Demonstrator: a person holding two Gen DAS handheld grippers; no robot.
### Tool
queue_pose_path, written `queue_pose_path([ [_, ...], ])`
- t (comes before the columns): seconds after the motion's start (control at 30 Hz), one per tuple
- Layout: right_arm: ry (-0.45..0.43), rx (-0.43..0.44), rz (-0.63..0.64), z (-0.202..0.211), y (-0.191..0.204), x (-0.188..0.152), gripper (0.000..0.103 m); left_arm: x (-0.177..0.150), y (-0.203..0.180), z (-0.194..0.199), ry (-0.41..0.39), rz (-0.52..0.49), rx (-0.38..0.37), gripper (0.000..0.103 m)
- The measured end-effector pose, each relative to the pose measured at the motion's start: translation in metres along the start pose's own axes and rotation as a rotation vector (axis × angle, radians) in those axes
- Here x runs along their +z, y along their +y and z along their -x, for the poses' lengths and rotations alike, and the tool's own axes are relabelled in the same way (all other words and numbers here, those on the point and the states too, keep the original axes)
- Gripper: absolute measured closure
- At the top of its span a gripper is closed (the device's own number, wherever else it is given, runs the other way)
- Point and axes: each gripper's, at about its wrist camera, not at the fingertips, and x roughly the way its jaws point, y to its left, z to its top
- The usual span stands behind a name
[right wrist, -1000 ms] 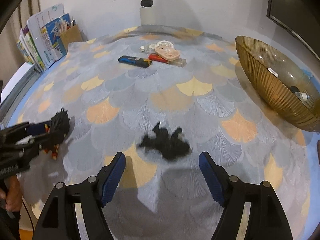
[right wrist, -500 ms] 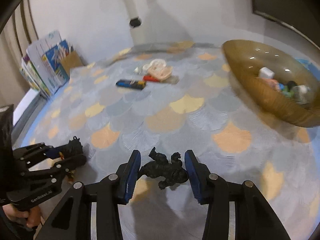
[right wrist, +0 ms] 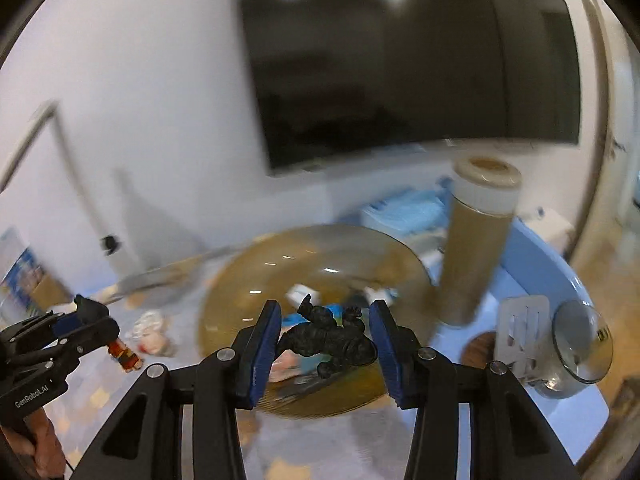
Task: Organize rigid objects
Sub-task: 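Carry both figurines into the amber bowl and open both tools, then move both open tools back over the remaining objects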
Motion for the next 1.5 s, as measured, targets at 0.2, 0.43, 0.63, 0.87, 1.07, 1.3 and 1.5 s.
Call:
queue_pose_path([
  [0.2, 0.099, -0.059, -0.023, -0.035, -0.021, -0.005, 0.058, 0.005, -0.021, -0.06, 0.075, -0.01, -0.055, 0.073],
  [0.43, 0.138, -0.032, -0.074, -0.038, -0.039, -0.012, 0.048, 0.0, -0.017, -0.043, 0.082, -0.064, 0.065, 0.033],
  [0.63, 0.077, 0.045, -0.091, 0.004, -0.027, -0.011, 0.043, -0.019, 0.034, 0.049, 0.014, 0.049, 0.142, 0.027],
  [0.87, 0.052, 0.223, -0.005, 0.039, 0.047, -0.023, 0.037, -0.069, 0.079, 0.161, -0.079, 0.155, 0.333, 0.013],
  [1.07, 0.114, 0.349, 0.124, 0.015, 0.134, -0.082, 0.027, -0.146, 0.117, 0.172, -0.061, 0.313, 0.43, 0.001],
  [1.3, 0.129, 0.317, 0.376, -0.029, 0.193, -0.157, 0.027, -0.221, 0.151, 0.113, 0.047, 0.377, 0.585, 0.001],
  [1.5, 0.158, 0.312, 0.328, -0.045, 0.183, -0.16, 0.027, -0.231, 0.155, 0.111, 0.054, 0.406, 0.643, 0.001],
])
